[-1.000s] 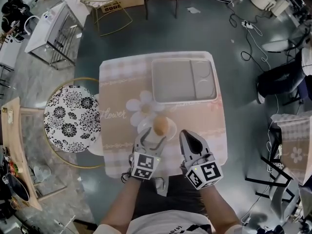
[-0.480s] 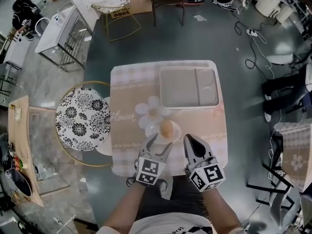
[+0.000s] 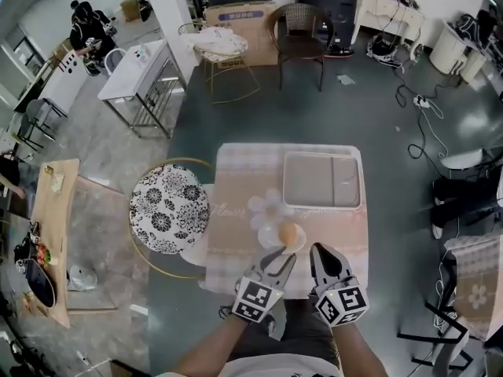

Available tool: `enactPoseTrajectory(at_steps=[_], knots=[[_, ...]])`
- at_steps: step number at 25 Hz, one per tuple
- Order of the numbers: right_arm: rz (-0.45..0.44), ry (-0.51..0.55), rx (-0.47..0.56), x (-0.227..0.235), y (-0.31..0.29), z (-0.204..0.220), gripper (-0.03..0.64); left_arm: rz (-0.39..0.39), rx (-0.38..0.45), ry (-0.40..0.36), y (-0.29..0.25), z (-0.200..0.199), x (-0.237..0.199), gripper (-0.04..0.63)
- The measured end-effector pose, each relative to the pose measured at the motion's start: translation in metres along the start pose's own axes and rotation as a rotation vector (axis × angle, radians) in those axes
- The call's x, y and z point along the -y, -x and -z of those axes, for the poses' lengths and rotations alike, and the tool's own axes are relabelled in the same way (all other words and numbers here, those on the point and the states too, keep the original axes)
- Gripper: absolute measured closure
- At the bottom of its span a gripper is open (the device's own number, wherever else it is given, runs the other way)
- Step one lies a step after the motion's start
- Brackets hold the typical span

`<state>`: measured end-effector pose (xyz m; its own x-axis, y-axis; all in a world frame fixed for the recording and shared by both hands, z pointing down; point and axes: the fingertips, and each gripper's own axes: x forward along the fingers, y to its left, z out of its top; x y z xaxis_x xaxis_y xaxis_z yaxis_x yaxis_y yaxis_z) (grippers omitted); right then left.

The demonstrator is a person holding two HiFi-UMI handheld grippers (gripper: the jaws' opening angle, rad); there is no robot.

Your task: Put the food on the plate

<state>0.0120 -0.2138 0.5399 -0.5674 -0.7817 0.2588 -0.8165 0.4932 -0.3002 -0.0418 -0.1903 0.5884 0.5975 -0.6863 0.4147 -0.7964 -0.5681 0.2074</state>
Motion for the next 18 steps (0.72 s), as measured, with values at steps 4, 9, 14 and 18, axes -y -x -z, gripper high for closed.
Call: enactPoseTrajectory(at_steps=[4, 9, 14, 18], knots=[[-0.012, 0.016, 0.022, -0.009, 0.008, -0.021, 0.604, -0.006, 0.045, -0.004, 0.016, -0.029, 0.008, 0.538], [-0.015, 0.028, 0.038, -0.022, 0.025, -0.037, 0.604, -0.003, 0.074, -0.011, 0.036, -0.053, 0.025, 0.558], [-0.015, 0.019, 0.052, -0.027, 0.040, -0.053, 0.604, 0.005, 0.090, -0.008, 0.049, -0.078, 0.046, 0.589], [-0.013, 0.028, 0.076, -0.033, 0.042, -0.070, 0.604, 0.019, 0.138, -0.011, 0.058, -0.105, 0.052, 0.589]])
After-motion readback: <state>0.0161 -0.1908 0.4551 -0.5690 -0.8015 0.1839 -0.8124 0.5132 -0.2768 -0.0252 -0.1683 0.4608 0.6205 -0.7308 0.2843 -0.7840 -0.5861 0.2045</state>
